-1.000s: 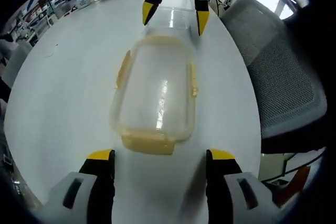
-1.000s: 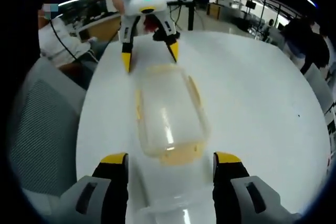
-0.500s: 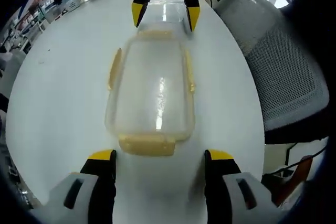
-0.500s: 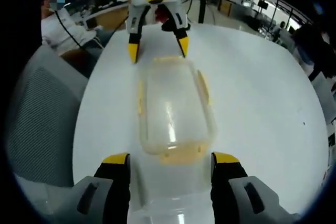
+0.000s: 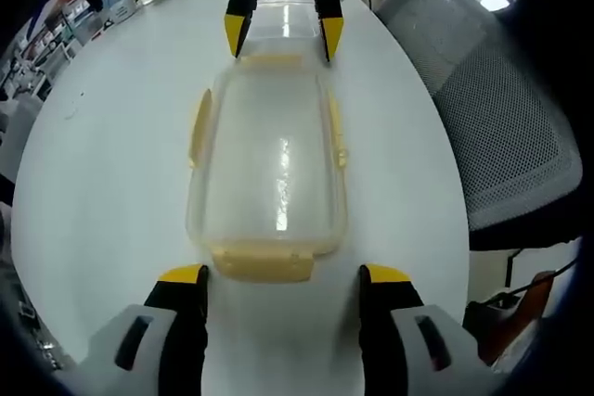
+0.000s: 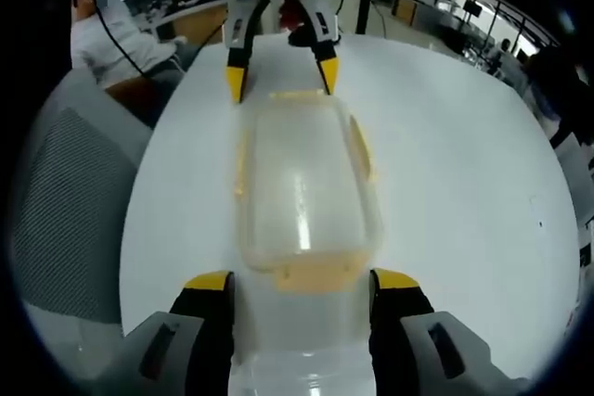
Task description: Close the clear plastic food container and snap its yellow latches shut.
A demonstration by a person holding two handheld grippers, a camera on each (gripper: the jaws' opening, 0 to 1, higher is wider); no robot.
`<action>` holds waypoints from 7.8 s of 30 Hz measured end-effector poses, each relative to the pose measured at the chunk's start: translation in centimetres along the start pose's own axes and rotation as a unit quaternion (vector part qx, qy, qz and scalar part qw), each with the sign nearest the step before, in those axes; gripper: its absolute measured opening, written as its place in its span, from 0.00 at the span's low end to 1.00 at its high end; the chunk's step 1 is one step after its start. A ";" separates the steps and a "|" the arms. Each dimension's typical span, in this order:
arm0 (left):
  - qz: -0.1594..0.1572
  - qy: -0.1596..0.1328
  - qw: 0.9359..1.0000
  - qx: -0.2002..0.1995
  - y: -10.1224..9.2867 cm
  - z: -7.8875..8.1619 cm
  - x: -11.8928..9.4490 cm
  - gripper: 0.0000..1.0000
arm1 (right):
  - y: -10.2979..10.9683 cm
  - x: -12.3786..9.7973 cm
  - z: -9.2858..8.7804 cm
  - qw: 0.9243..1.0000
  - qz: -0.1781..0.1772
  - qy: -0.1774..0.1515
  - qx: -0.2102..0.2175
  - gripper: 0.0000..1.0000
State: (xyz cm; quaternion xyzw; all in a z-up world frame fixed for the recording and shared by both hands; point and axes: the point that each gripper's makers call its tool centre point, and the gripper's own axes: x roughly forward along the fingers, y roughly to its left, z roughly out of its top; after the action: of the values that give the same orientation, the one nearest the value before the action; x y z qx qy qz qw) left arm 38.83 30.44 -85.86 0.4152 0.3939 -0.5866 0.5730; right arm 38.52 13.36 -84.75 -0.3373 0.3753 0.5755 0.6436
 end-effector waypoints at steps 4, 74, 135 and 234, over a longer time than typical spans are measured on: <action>0.000 0.001 1.000 0.001 0.0 0.1 -0.1 0.60 | -0.1 -0.1 -0.1 1.000 -0.001 0.004 -0.004 0.54; -0.005 -0.004 1.000 -0.004 0.0 0.7 -0.6 0.37 | 0.3 0.0 0.6 0.998 -0.006 0.049 -0.036 0.37; 0.010 0.009 1.000 -0.011 -0.2 5.8 -6.0 0.38 | 0.0 -7.6 1.6 0.998 -0.003 0.039 -0.051 0.37; 0.004 0.009 1.000 -0.030 0.2 23.7 1.5 0.38 | -2.7 -16.0 -15.9 0.995 0.003 0.081 -0.054 0.37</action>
State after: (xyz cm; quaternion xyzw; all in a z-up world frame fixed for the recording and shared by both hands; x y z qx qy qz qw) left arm 38.20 7.74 -79.07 0.4048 0.4142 -0.5688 0.5841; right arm 38.77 -8.47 -78.58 -0.4155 0.3954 0.5674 0.5908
